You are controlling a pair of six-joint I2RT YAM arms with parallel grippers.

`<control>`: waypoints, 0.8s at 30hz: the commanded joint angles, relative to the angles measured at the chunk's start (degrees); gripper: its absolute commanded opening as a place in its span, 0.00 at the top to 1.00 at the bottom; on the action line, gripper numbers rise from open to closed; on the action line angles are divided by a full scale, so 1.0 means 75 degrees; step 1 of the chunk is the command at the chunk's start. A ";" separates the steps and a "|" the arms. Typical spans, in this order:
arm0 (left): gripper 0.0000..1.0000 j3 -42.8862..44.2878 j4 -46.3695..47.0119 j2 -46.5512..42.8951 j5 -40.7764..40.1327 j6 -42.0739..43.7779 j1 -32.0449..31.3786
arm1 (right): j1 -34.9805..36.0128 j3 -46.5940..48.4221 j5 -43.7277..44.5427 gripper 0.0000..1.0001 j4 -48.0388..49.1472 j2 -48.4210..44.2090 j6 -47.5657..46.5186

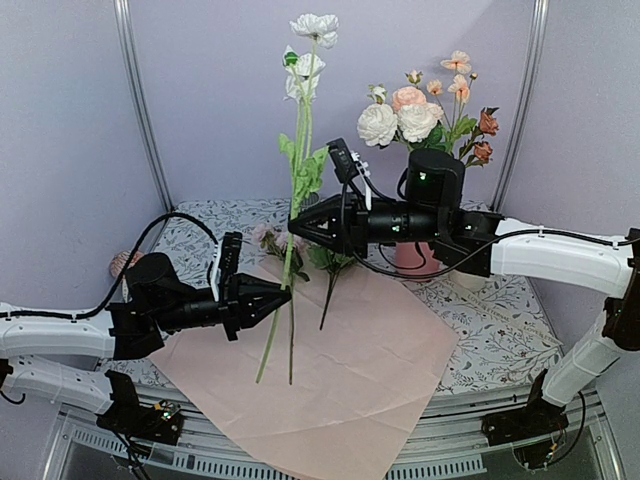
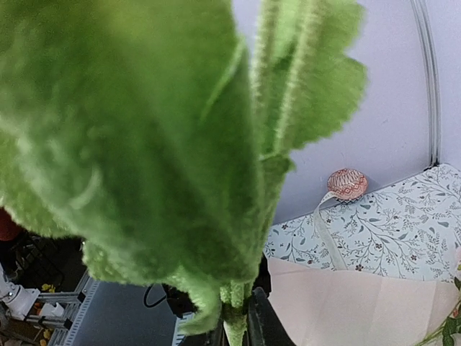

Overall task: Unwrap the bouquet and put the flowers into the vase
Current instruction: Pass from the left arm to the right

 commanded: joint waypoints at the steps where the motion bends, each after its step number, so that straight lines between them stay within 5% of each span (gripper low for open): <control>1: 0.91 0.0213 0.0199 0.0087 0.0220 0.0146 -0.0119 | 0.0033 -0.0273 0.0218 0.90 0.0598 -0.0294 0.0142; 3: 0.80 0.0222 0.0192 0.0123 0.0244 0.0148 -0.0108 | 0.0030 -0.0398 0.0420 0.96 0.0661 -0.0414 0.0168; 9: 0.09 0.0175 0.0079 0.0044 -0.0077 0.0051 -0.0117 | 0.0013 -0.0978 0.1802 0.98 0.0569 -0.1028 0.0026; 10: 0.03 0.0153 0.0052 -0.0002 -0.0192 0.0045 -0.0112 | 0.0015 -0.1071 0.2109 0.98 0.0485 -0.1169 -0.0082; 24: 0.02 -0.0037 -0.0143 -0.0344 -0.1315 0.0015 -0.0119 | 0.0014 -0.2074 0.6770 0.97 -0.2056 -0.3615 -0.1619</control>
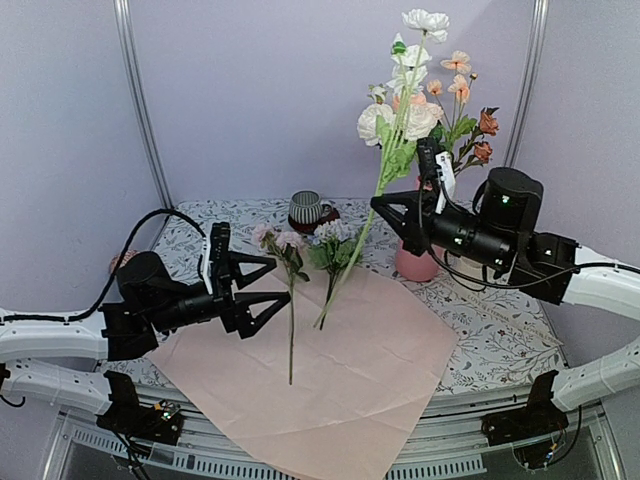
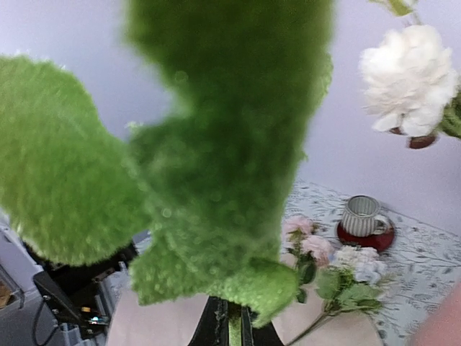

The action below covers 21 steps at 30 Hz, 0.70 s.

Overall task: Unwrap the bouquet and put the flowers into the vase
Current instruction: Pass from the left arm to the right, then place the fake flower in the vase.

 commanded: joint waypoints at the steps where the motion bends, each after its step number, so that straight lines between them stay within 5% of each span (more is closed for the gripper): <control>1: 0.02 -0.0064 0.0024 0.0088 -0.0261 -0.0026 -0.0057 | 0.0018 -0.0041 0.2429 0.98 -0.1068 -0.0849 -0.0790; 8: 0.02 0.0005 0.0103 0.0243 -0.0502 -0.0108 -0.0060 | 0.0000 0.0546 0.5284 0.97 -0.1092 -0.1566 -0.2297; 21: 0.02 -0.0142 -0.0007 -0.0041 -0.0842 -0.0183 -0.0059 | -0.0024 0.2255 0.6234 0.97 -0.0416 -0.1611 -0.4469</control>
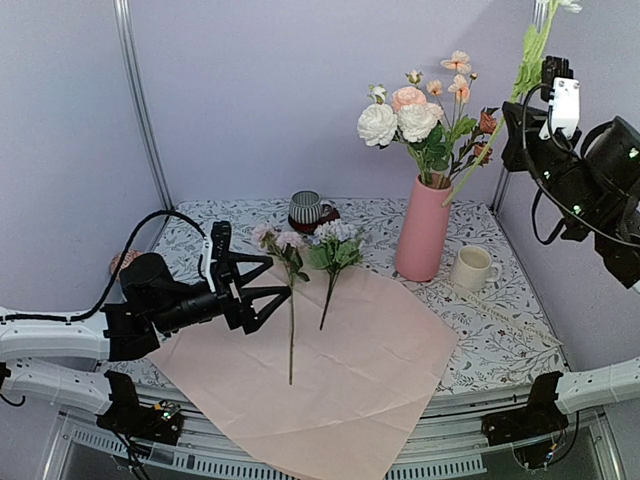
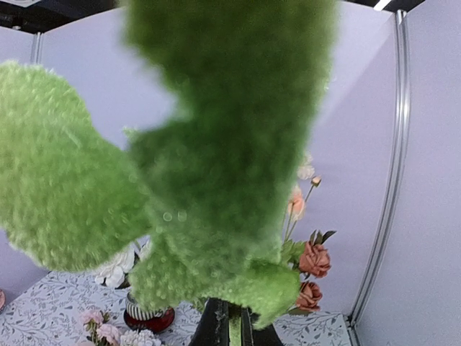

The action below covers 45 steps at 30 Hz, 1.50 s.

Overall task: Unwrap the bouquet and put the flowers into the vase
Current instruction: Place the fake flower in the vase.

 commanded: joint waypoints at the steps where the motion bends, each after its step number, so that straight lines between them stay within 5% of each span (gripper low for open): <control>1: 0.02 -0.0112 0.0028 -0.0170 -0.0245 -0.0028 -0.0057 | -0.0023 0.0555 0.0453 0.97 0.0568 -0.0132 -0.1074; 21: 0.02 -0.0148 0.0028 -0.0115 -0.0244 -0.0069 -0.0063 | -0.0416 0.1046 -0.0228 0.97 0.1084 0.0790 -0.1236; 45: 0.02 -0.0090 -0.0048 0.0075 -0.0342 0.0036 -0.0055 | -0.3045 0.1188 -0.2879 0.96 -0.1357 0.2377 0.1813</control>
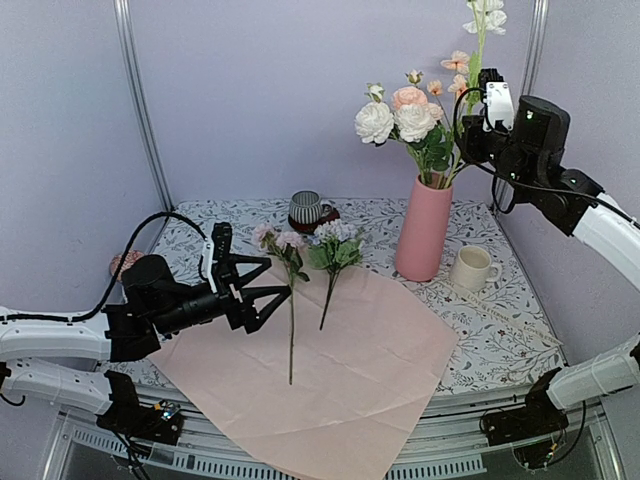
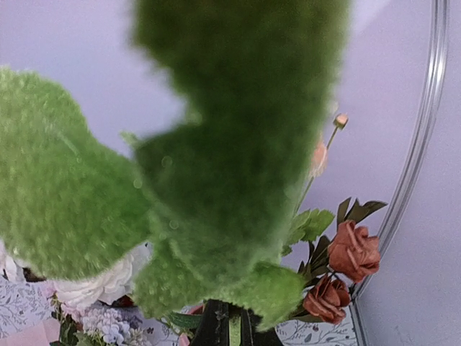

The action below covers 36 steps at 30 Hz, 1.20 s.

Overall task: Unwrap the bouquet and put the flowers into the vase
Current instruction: Place the fake flower in the vase.

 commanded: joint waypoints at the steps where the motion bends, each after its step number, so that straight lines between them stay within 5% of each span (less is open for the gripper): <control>1: 0.02 0.0022 -0.0042 0.0108 -0.0060 0.0047 -0.0046 | -0.0327 0.0277 -0.0763 0.96 -0.0687 0.0317 0.0744; 11: 0.02 0.0096 0.0043 0.0349 0.0054 -0.0061 -0.0047 | -0.1162 0.0249 -0.1837 0.88 -0.1135 0.1116 0.1561; 18: 0.02 0.0154 -0.0075 0.0433 -0.0083 -0.0035 -0.0054 | -0.1421 0.0285 -0.2289 0.43 -0.1599 0.1612 0.1959; 31: 0.02 0.0363 -0.1607 0.1349 -0.1671 -0.1066 0.0175 | -0.1401 -0.1675 -0.4750 0.33 -0.2106 -0.0398 0.2256; 36: 0.03 0.0633 -0.2532 0.1989 -0.1750 -0.1942 0.0741 | -0.0799 -0.2988 -0.6345 0.34 -0.1088 -0.1087 0.2430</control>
